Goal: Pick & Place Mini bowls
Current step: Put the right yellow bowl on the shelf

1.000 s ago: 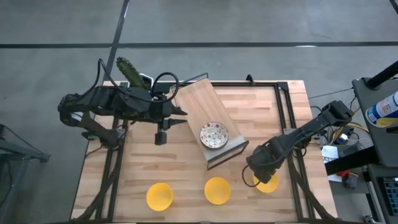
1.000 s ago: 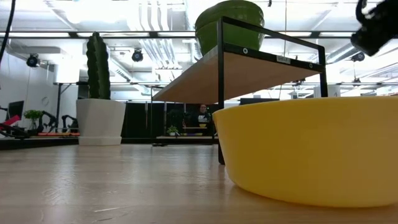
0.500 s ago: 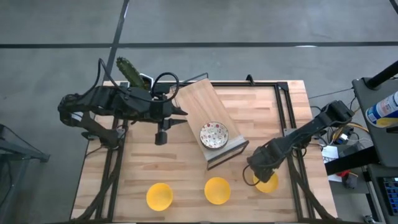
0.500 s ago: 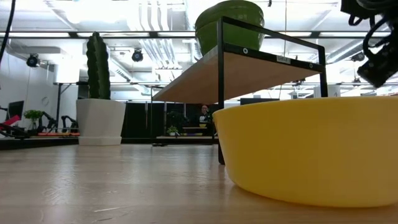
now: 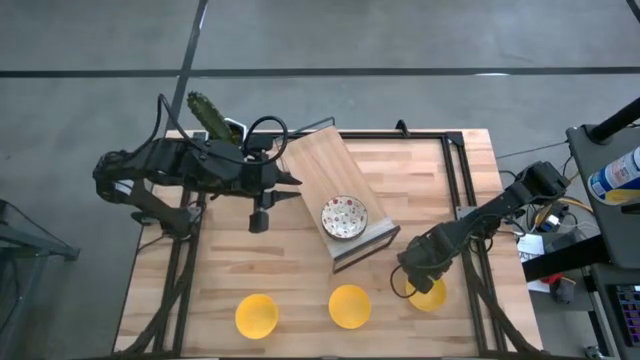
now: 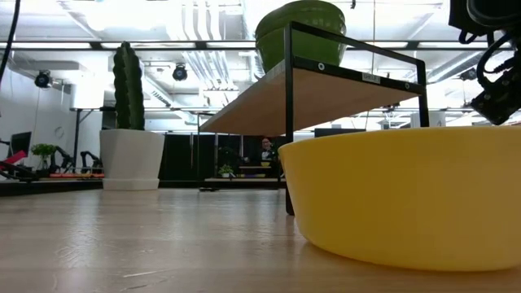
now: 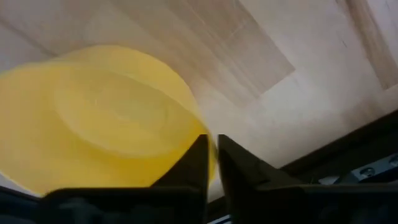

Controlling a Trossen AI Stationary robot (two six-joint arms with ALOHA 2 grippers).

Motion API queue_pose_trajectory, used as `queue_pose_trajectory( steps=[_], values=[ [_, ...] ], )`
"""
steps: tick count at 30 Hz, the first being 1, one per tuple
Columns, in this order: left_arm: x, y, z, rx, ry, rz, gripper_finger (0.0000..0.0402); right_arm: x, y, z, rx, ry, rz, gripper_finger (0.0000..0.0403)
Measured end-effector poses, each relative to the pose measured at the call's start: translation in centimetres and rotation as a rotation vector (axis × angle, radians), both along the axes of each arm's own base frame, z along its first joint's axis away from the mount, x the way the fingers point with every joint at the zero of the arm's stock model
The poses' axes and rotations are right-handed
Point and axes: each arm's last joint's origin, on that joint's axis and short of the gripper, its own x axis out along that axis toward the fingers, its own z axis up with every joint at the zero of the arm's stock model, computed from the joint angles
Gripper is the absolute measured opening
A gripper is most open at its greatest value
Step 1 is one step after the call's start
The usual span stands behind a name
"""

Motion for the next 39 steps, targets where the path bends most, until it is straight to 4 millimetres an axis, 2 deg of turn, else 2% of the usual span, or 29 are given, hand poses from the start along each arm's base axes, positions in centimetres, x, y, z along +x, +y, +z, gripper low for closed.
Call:
queue_pose_trajectory(
  steps=[5,10,16,23,29,32,39],
  values=[
    [0.0,0.0,0.0,0.009,0.001,-0.004,0.0094,0.0,0.2,0.3,0.056,0.036,-0.036,0.0010],
    [0.0,0.0,0.0,0.009,0.001,-0.004,0.0094,0.5,0.6,2.5,0.155,0.000,-0.049,0.0009],
    [0.0,0.0,0.0,0.020,0.002,-0.009,0.0094,1.2,0.8,7.7,0.212,-0.132,-0.111,0.0008],
    [-0.1,0.0,0.0,0.028,0.002,-0.013,0.0094,0.6,0.2,15.0,0.166,-0.262,-0.205,0.0008],
    [-0.1,0.0,0.0,0.050,0.004,-0.023,0.0094,-0.4,-1.9,20.0,0.039,-0.299,-0.327,0.0008],
    [-0.1,0.0,0.0,0.059,0.004,-0.027,0.0094,-0.5,-3.3,21.7,-0.030,-0.307,-0.359,0.0008],
    [-0.1,0.0,0.0,0.050,0.004,-0.024,0.0094,0.2,-7.2,24.9,-0.113,-0.505,-0.437,0.0008]
  ],
)
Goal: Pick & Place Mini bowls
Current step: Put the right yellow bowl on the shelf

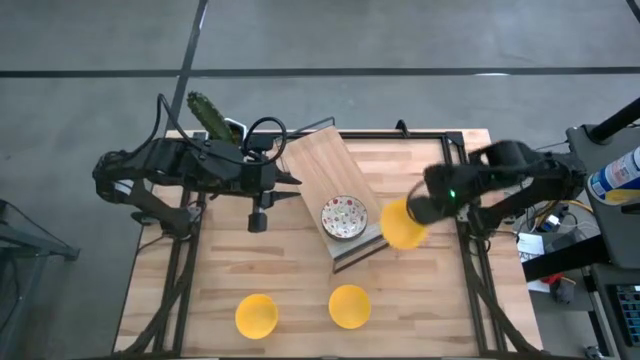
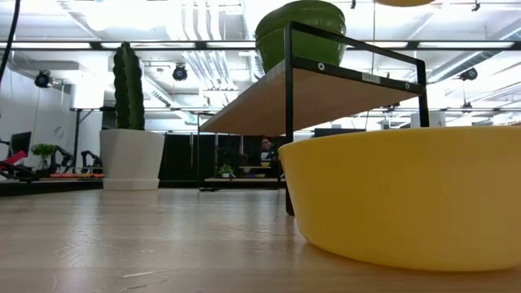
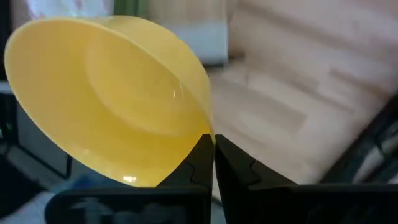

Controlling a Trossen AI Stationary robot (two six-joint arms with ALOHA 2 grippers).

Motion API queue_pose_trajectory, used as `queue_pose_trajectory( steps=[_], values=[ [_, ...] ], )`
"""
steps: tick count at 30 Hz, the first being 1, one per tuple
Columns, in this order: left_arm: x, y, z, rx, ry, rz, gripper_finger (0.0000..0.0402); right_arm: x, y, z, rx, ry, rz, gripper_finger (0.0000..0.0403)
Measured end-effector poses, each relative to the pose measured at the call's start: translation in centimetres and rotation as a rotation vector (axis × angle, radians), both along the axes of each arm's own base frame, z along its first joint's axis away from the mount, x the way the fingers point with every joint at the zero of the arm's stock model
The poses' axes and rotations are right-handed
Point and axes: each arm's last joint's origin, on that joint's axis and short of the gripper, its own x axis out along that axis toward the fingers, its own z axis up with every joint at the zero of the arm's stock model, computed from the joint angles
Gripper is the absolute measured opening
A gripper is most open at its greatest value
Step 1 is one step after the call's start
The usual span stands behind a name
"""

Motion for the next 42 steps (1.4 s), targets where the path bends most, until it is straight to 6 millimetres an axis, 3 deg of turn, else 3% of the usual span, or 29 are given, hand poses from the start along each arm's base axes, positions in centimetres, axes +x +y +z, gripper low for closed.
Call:
queue_pose_trajectory(
  steps=[9,16,31,39,42],
  values=[
    [0.0,0.0,0.0,-0.003,0.001,0.001,0.0094,0.5,-5.8,2.0,-0.169,-0.163,-0.100,0.0008],
    [0.0,0.0,0.0,-0.009,0.000,0.004,0.0094,3.3,-10.6,2.0,-0.245,-0.249,-0.158,0.0008],
    [-0.2,0.0,-0.5,-0.026,0.050,0.017,0.0094,13.0,-20.6,-2.8,-0.145,-0.118,0.011,0.0008],
    [-0.3,0.1,-0.7,-0.028,0.072,0.021,0.0094,16.2,-22.6,-6.2,-0.042,0.037,0.092,0.0008],
    [-0.3,0.1,-0.7,-0.027,0.073,0.021,0.0094,17.3,-23.3,-7.0,-0.017,0.018,0.122,0.0008]
  ],
)
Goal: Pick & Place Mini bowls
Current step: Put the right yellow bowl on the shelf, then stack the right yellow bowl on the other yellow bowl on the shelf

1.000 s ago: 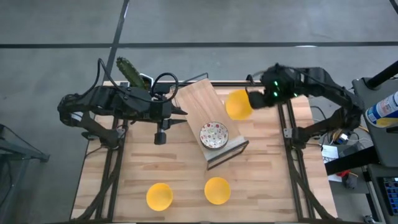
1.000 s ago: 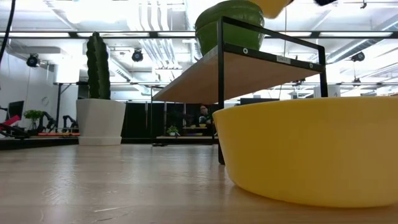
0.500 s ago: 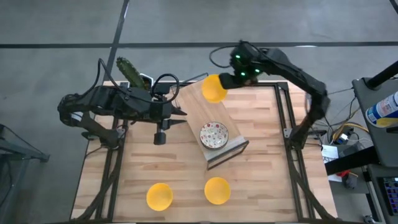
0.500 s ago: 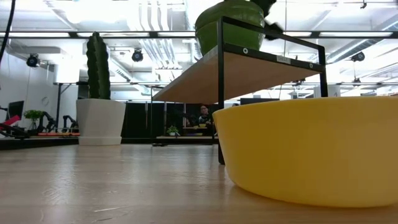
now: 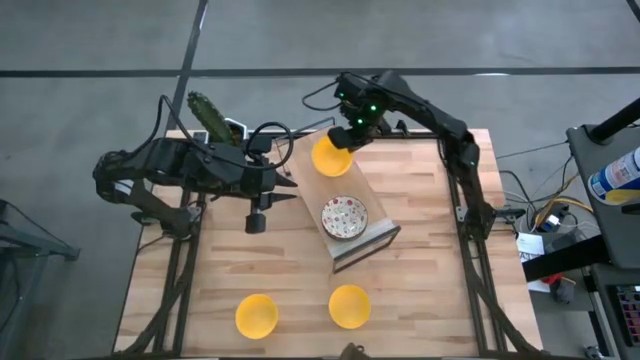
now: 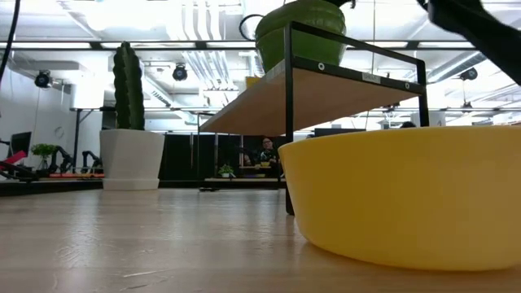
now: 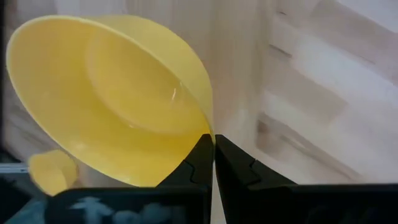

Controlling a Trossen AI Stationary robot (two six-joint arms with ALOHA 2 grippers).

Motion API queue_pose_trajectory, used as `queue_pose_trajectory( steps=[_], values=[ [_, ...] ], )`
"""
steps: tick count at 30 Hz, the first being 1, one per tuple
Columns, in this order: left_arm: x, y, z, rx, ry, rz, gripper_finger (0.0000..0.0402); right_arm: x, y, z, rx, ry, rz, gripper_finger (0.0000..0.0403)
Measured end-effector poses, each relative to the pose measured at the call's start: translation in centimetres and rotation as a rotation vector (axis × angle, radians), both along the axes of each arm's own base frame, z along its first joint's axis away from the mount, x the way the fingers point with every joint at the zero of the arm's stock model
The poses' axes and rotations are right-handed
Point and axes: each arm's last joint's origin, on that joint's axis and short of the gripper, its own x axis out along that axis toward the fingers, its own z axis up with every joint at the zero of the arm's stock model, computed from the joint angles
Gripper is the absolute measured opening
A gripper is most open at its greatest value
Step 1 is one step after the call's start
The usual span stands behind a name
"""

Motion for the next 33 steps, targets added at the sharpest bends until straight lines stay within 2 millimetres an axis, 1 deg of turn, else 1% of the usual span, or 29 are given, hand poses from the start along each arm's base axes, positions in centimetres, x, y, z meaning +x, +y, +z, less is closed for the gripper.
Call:
queue_pose_trajectory(
  steps=[3,7,14,17,22,24,27,30,33],
  values=[
    [0.0,0.0,0.0,0.000,0.002,0.000,0.0094,0.7,-0.3,-0.6,0.020,-0.010,0.006,0.0008],
    [0.0,0.0,0.0,0.001,0.006,0.000,0.0094,1.0,-0.4,-1.4,0.042,0.011,0.015,0.0008],
    [-0.1,0.0,-0.1,0.004,0.017,0.001,0.0094,1.0,-0.5,-1.4,0.040,0.005,0.019,0.0014],
    [-0.1,0.0,-0.1,0.011,0.017,-0.004,0.0094,1.1,-0.4,-1.4,0.039,0.004,0.020,0.0038],
    [-0.1,0.0,-0.1,0.012,0.017,-0.004,0.0094,1.1,-0.5,-1.4,0.034,-0.003,0.023,0.0096],
    [-0.1,0.0,-0.1,0.012,0.017,-0.005,0.0094,0.9,-0.3,-1.0,0.050,-0.017,0.029,0.0116],
    [-0.1,0.0,-0.1,0.012,0.018,-0.005,0.0094,0.4,0.2,0.1,0.079,-0.065,0.047,0.0139],
    [-0.1,0.0,-0.1,0.012,0.018,-0.005,0.0094,0.0,1.2,1.5,0.075,-0.106,0.068,0.0153],
    [-0.1,0.0,-0.1,0.012,0.018,-0.004,0.0094,-0.7,2.6,3.2,0.050,-0.148,0.091,0.0159]
  ],
)
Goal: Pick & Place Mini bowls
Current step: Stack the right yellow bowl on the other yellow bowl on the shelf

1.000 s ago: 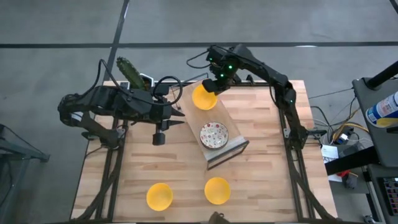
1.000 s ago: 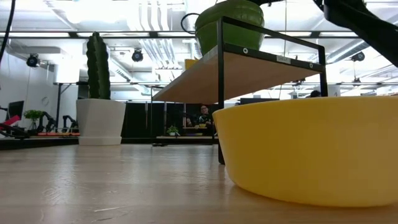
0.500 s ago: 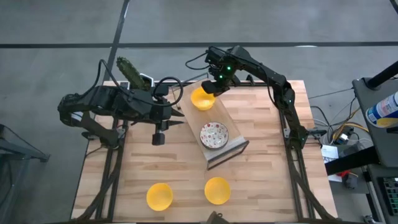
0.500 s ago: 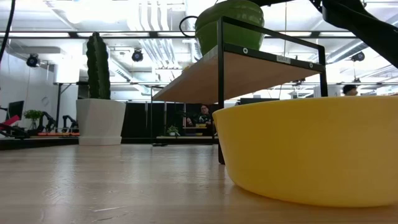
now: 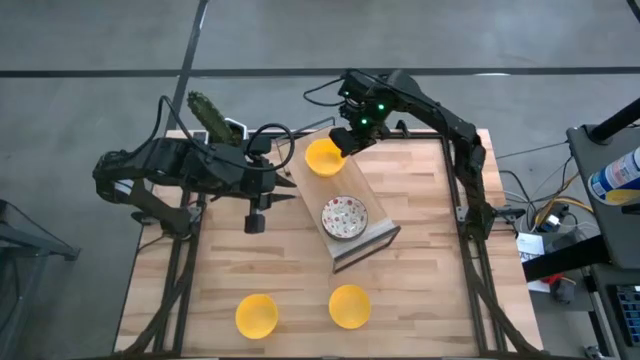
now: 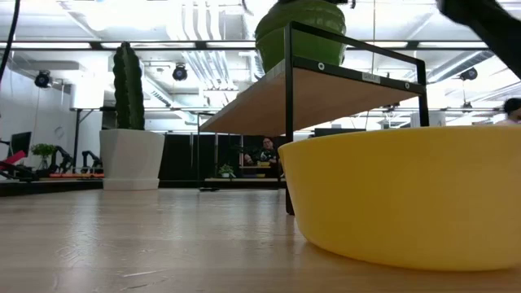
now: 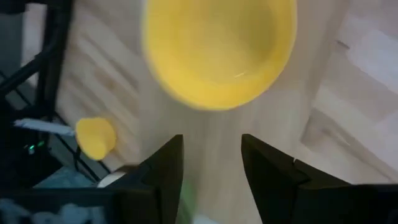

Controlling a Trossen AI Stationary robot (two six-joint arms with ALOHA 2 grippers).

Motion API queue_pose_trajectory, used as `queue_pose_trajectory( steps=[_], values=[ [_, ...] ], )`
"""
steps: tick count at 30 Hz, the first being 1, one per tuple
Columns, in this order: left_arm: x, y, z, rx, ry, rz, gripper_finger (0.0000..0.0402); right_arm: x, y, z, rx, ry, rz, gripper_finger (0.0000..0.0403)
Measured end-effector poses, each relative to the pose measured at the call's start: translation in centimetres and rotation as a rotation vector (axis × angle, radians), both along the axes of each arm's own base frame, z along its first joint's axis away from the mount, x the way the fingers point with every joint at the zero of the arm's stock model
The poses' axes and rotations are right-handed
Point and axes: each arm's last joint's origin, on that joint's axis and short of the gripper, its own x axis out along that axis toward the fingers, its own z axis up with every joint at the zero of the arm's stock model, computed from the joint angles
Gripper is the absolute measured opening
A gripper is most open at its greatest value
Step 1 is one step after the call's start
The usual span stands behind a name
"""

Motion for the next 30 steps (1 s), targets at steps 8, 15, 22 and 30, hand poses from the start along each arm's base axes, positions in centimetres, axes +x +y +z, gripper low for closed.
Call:
queue_pose_trajectory(
  steps=[8,15,22,30],
  values=[
    [0.0,0.0,0.0,0.018,0.003,-0.010,0.0094,-1.5,6.2,4.3,-0.044,-0.097,0.117,0.0148],
    [0.0,0.0,0.0,0.018,0.003,-0.010,0.0094,-1.7,12.9,6.1,-0.057,-0.152,0.304,0.0135],
    [0.0,0.0,0.0,0.018,0.003,-0.010,0.0094,-1.5,19.9,6.2,-0.001,-0.113,0.393,0.0132],
    [0.0,0.0,0.0,0.005,0.002,-0.003,0.0094,-1.2,26.1,4.6,-0.134,0.006,0.290,0.0128]
  ],
)
